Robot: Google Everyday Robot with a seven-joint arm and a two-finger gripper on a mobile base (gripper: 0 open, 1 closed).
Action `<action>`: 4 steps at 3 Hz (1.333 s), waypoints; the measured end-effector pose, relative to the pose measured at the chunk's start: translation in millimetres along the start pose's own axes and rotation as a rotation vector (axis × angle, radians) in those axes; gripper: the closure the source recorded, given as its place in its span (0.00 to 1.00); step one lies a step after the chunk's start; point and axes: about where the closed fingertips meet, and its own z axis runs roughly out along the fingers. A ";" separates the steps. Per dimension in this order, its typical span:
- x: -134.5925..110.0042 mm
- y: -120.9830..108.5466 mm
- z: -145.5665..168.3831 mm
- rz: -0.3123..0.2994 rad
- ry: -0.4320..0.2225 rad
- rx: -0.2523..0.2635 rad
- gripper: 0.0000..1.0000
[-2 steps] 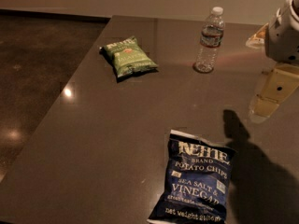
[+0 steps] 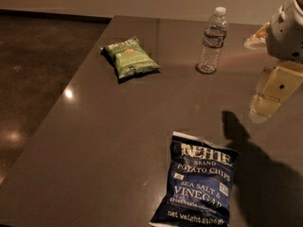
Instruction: Move blue chip bag near green jalapeno chip bag
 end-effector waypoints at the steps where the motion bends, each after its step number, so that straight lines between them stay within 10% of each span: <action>1: -5.8 26.4 5.0 -0.056 -0.076 -0.078 0.00; 4: 6.5 134.5 53.2 -0.378 -0.119 -0.203 0.00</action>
Offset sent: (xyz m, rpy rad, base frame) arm -0.1132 0.0294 -0.0682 0.1395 0.1383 0.3824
